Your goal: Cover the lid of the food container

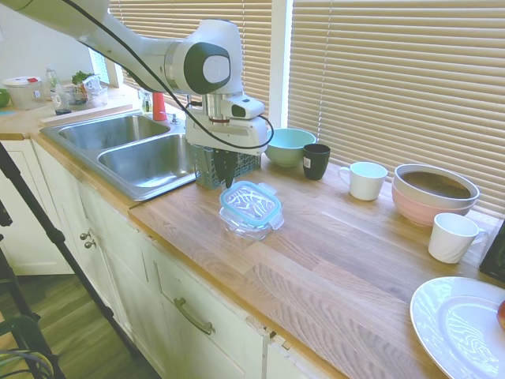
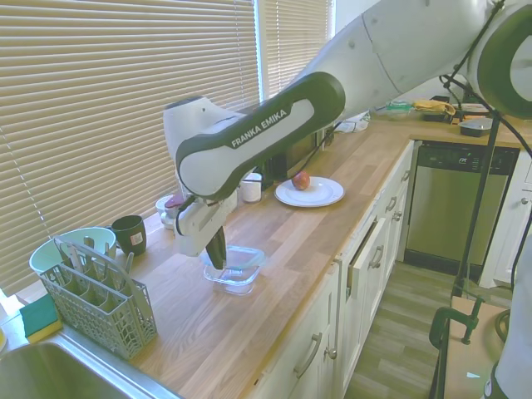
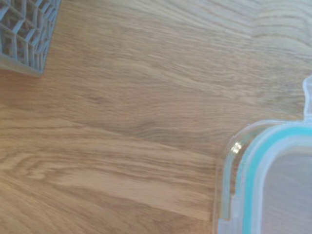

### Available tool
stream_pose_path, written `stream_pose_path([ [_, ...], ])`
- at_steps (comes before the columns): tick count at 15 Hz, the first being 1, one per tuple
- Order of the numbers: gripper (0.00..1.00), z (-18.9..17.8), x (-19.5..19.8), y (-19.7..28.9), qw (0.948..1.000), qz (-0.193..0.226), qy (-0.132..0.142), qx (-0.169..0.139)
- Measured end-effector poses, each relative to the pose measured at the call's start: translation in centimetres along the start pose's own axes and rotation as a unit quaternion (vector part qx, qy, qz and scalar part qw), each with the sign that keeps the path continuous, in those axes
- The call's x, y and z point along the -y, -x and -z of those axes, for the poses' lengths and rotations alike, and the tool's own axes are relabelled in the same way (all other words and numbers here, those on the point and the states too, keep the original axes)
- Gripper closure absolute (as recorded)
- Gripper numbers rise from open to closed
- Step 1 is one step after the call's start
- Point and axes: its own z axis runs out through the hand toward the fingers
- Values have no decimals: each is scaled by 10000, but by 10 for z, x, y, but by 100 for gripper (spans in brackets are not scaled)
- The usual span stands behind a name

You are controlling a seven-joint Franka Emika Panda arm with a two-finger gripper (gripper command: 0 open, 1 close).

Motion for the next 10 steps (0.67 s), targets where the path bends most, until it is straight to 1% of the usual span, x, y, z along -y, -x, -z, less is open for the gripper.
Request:
stream_pose_path([
  [4,100,-16,-1,-8,10000,-21,66,-46],
  [10,100,-22,-12,-18,9997,-56,197,-122],
])
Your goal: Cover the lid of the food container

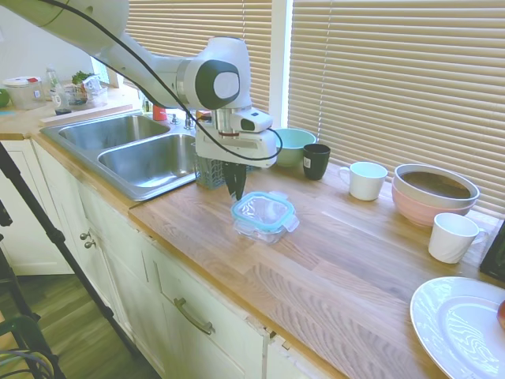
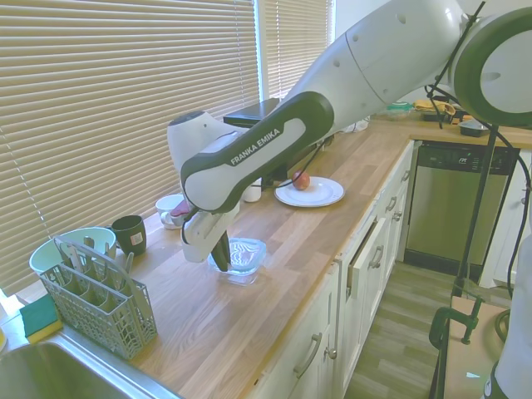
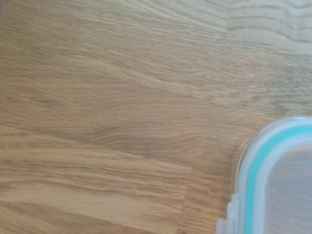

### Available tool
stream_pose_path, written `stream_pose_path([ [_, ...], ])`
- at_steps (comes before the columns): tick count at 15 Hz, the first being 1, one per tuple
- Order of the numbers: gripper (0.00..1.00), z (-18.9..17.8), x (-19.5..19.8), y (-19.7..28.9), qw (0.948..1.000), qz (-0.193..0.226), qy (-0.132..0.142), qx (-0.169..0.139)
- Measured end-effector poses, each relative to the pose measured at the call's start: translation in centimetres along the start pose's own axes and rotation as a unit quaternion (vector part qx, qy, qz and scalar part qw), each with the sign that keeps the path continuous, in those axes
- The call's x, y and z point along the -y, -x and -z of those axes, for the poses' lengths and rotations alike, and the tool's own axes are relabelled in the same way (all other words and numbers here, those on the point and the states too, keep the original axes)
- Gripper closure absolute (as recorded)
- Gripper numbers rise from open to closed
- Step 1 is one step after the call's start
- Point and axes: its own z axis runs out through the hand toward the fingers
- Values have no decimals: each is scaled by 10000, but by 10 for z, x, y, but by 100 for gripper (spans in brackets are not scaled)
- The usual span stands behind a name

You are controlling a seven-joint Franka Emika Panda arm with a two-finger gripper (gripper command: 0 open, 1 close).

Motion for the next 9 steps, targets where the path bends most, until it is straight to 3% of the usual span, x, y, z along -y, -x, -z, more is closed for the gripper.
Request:
stream_pose_path([
  [9,100,-7,-10,-24,9998,-180,94,-66],
])
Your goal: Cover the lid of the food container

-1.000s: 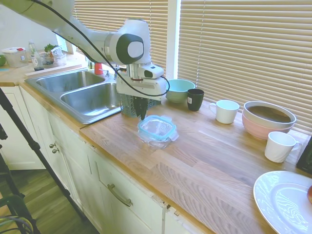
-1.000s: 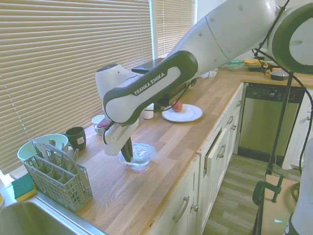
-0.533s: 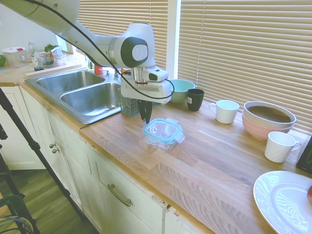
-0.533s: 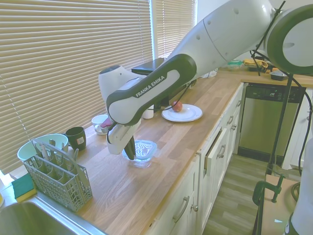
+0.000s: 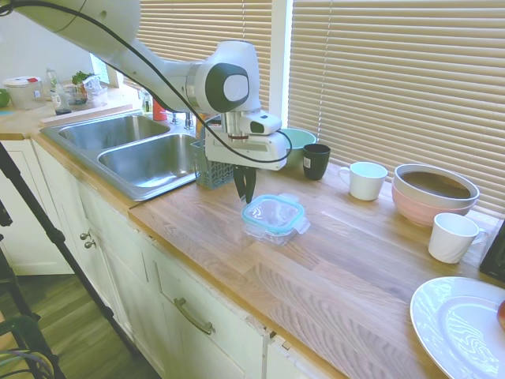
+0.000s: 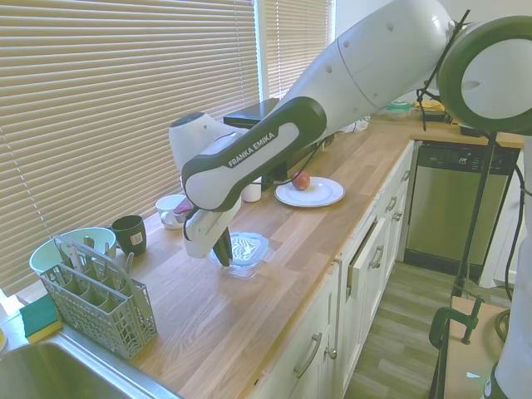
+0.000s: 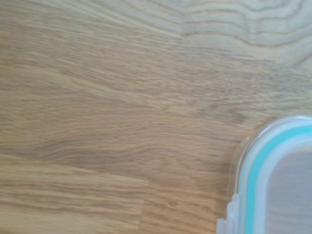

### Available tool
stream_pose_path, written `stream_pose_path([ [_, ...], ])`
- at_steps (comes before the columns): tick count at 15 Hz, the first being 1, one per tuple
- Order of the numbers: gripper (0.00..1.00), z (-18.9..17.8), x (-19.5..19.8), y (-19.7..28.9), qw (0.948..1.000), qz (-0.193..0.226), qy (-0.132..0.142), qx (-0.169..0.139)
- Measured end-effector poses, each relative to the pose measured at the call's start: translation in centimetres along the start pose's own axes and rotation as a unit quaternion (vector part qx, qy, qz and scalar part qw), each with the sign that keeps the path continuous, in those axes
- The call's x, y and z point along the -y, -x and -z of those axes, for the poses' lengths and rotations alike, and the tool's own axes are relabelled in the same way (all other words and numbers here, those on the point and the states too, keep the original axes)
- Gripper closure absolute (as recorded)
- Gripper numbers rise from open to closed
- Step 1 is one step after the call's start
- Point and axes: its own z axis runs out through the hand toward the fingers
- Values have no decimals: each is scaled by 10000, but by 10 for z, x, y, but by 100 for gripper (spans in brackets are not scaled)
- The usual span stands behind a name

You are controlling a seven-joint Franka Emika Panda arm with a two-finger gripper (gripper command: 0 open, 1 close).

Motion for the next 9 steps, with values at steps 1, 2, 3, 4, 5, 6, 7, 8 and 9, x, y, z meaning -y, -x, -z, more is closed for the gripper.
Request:
stream_pose_path([
  [1,0,1,-1,-2,10000,-19,-2,-1],
  [2,0,1,-1,-4,10000,-36,2,15],
  [3,0,2,-1,-5,10000,-44,12,31],
  [4,0,2,0,-6,10000,-48,15,32],
  [5,0,1,0,-6,10000,-55,17,33],
  [6,0,1,-1,-6,10000,-65,19,33],
  [7,0,1,-1,-7,10000,-74,17,29],
  [8,0,1,-2,-7,10000,-80,10,20],
  [9,0,1,-2,-8,10000,-84,-2,5],
])
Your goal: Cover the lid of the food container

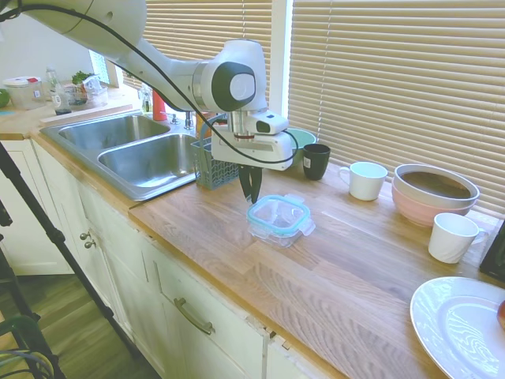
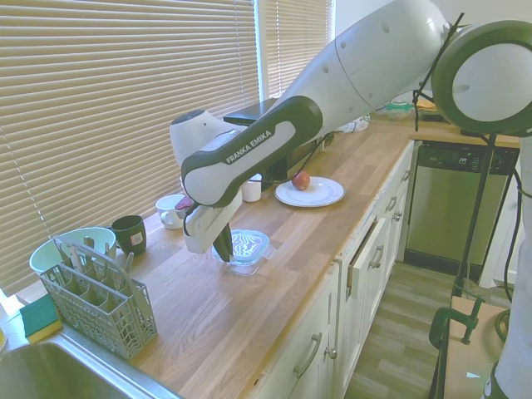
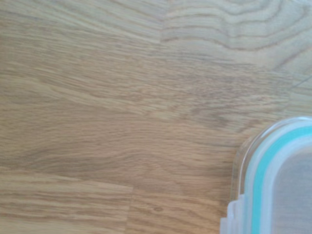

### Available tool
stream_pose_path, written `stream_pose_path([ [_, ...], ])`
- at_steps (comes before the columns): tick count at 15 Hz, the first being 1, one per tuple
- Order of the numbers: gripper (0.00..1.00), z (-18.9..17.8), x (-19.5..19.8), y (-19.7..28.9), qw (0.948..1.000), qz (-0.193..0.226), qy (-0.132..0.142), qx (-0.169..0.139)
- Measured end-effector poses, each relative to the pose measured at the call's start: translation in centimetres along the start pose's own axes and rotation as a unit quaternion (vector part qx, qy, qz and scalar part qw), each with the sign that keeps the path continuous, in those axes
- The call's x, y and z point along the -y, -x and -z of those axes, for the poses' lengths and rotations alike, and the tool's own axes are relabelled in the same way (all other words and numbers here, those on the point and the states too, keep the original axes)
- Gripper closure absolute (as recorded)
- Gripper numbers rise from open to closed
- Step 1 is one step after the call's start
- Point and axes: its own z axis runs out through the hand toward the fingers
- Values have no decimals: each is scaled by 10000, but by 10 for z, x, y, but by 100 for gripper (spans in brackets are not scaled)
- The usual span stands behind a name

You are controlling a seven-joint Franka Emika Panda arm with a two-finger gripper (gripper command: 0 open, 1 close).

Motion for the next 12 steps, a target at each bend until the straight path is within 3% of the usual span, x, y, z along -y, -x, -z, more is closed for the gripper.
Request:
stream_pose_path([
  [6,0,17,-9,-1,9997,-93,-213,-96],
  [12,0,82,-96,43,9960,-393,-797,84],
])
